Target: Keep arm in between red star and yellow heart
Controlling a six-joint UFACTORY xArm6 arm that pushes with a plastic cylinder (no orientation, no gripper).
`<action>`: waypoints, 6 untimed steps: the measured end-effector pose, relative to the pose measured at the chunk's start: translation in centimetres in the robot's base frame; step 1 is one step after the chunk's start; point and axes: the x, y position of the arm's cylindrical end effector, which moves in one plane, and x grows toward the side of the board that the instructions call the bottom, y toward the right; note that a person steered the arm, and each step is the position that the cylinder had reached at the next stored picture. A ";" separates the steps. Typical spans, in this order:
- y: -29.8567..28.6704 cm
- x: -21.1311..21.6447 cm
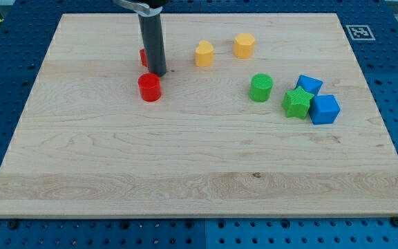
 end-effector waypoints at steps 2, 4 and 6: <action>-0.2 -1.4; -1.3 -4.3; 2.1 -3.4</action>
